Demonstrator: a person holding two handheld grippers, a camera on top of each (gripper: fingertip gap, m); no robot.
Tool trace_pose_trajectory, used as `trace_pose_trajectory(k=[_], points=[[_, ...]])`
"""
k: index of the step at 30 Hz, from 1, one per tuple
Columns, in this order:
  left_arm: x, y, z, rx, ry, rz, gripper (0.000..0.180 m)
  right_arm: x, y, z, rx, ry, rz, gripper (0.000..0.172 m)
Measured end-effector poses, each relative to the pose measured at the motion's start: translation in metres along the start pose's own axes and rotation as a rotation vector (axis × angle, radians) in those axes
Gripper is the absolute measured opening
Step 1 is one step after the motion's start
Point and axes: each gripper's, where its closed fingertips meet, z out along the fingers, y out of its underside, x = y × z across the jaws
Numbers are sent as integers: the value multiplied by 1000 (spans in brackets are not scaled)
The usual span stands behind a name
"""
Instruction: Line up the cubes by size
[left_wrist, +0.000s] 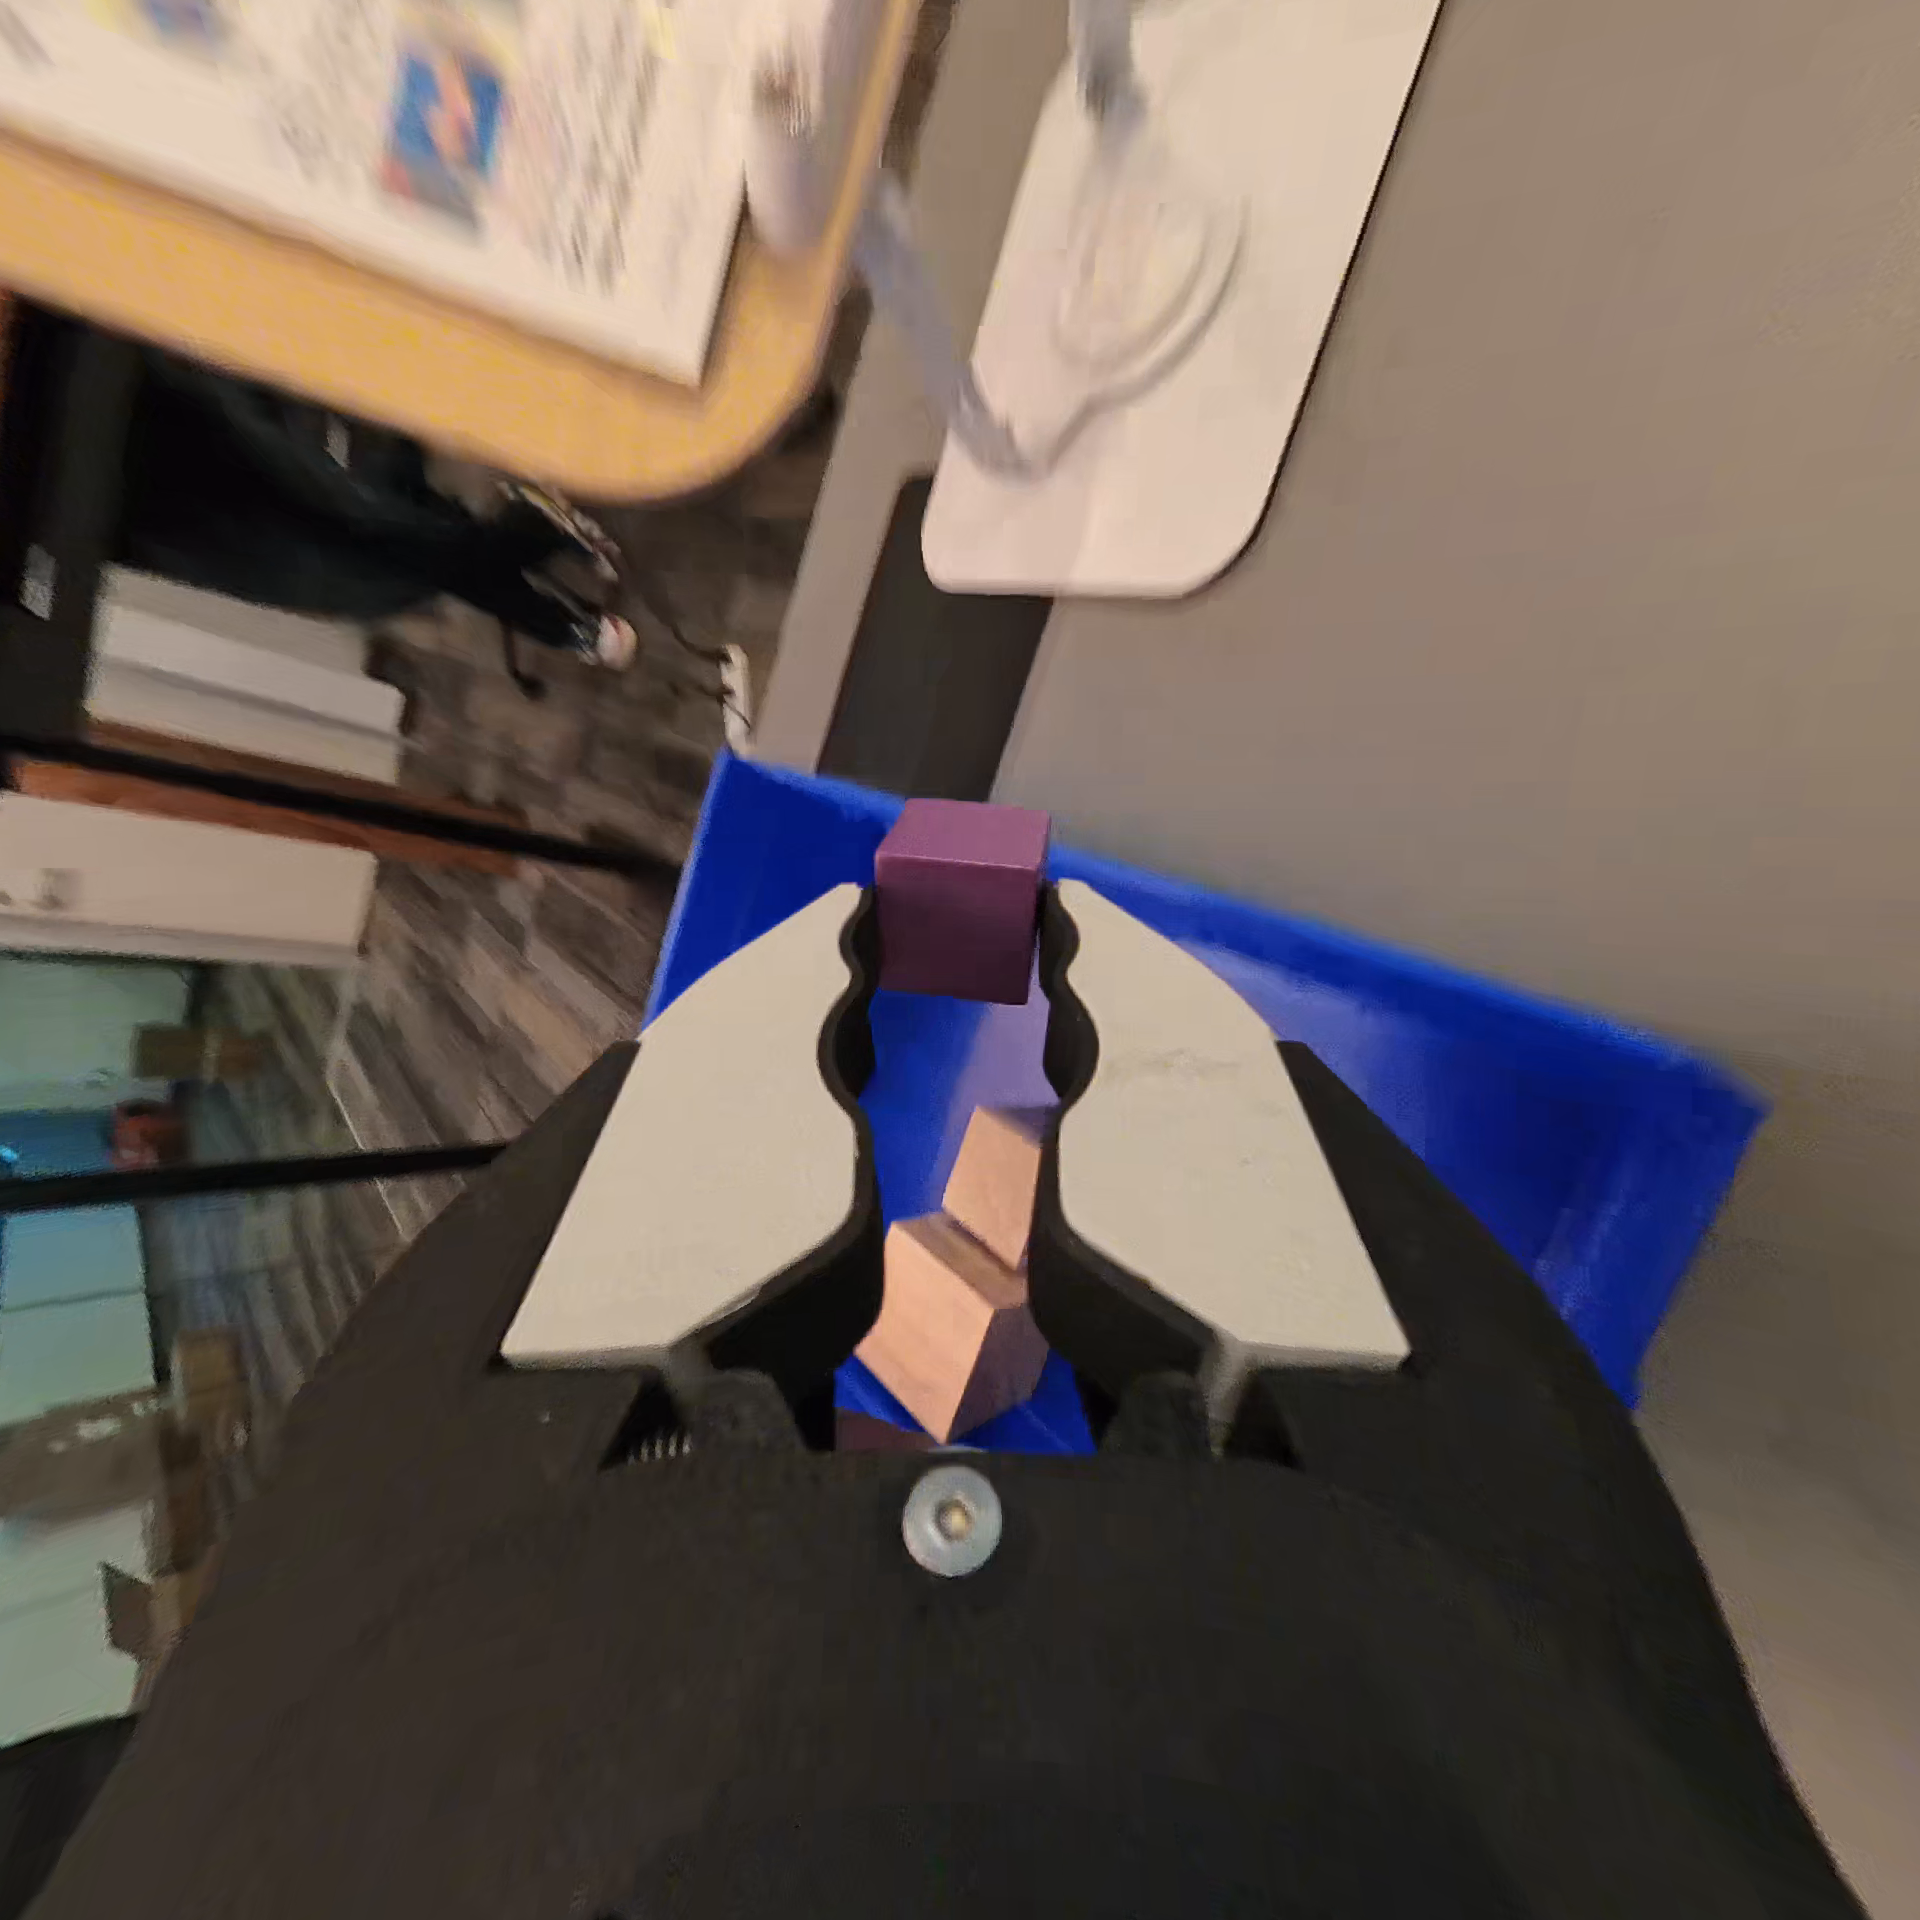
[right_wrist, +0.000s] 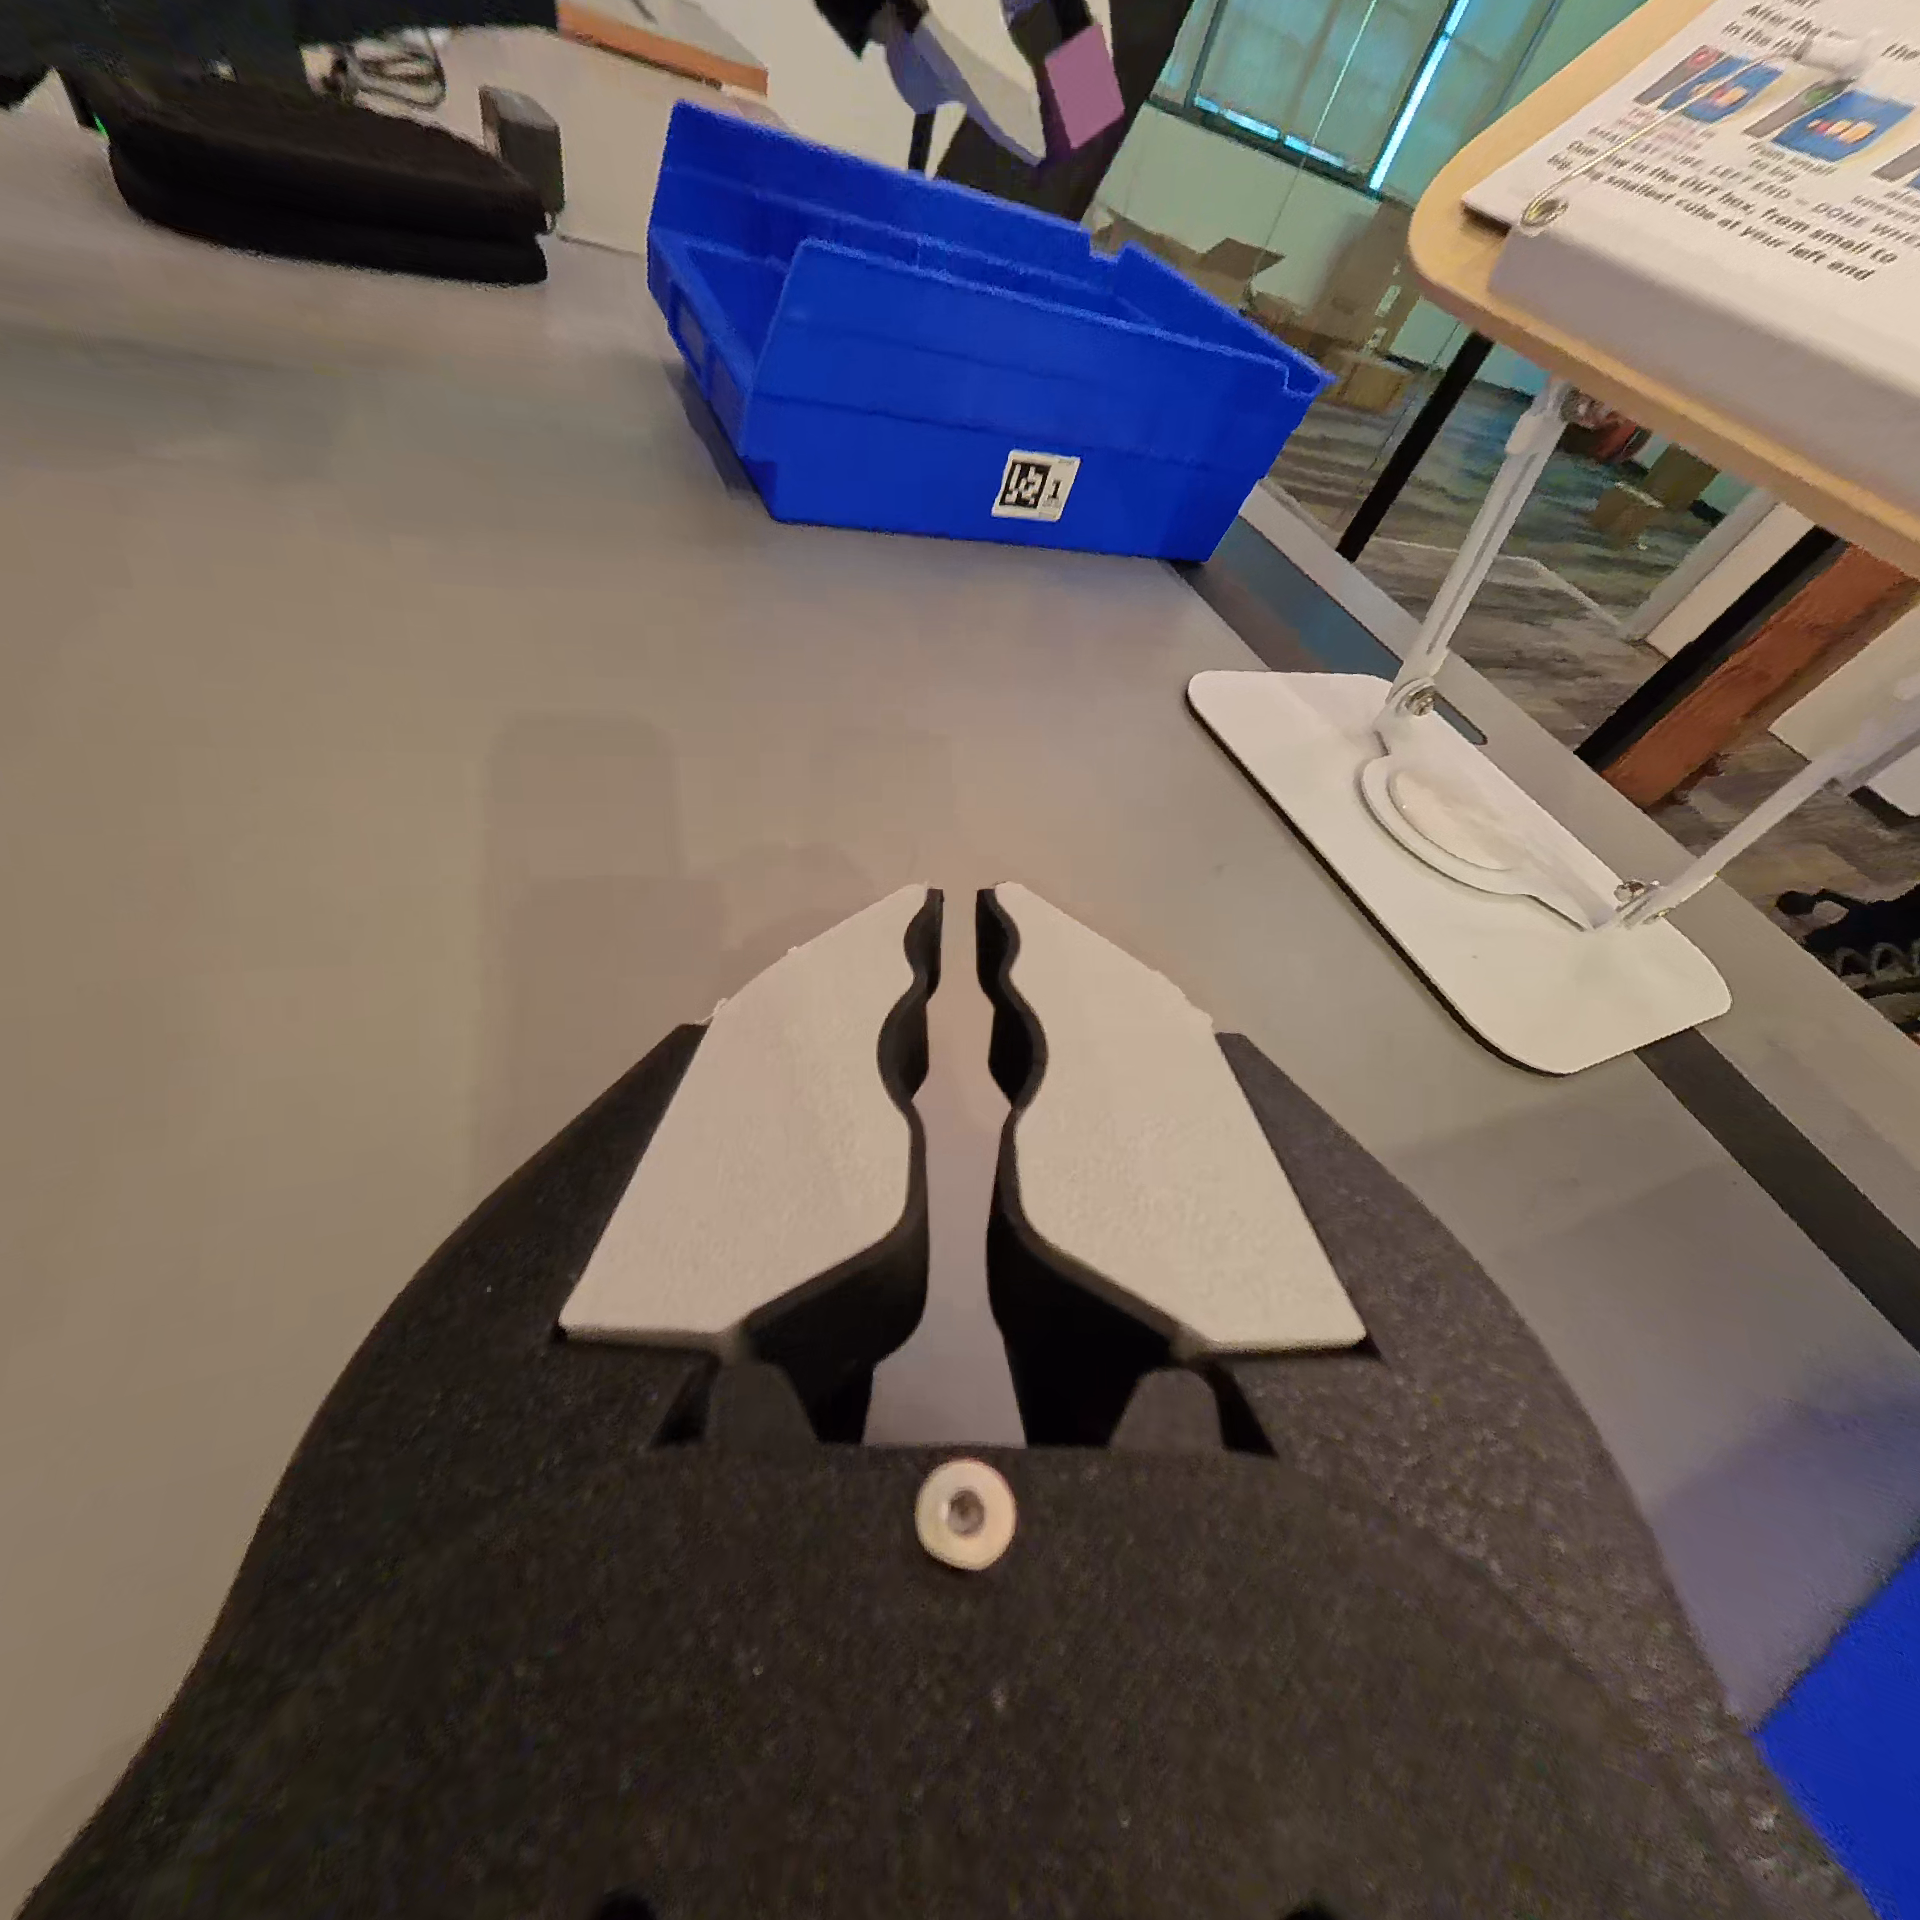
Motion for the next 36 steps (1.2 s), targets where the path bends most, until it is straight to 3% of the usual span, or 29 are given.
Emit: trace_pose_trajectory(k=[6, 10, 16, 20, 25, 36], points=[[61, -97, -21, 230, -22, 127, 29, -4, -13, -2, 79, -36, 78, 12], [111, -160, -23, 396, 21, 189, 28, -5, -34, -9, 214, -120, 271, 22], [182, -215, -21, 526, 23, 305, 28, -8, -56, -22, 357, -254, 463, 39], [216, -234, -23, 602, 28, 322, 28, -15, -67, -28, 440, -378, 583, 40], [231, -245, -22, 646, 6, 332, 28, -32, -76, -34, 476, -583, 693, 43], [246, -251, -28, 694, 28, 332, 28, -51, -80, -34, 472, -743, 766, 41]])
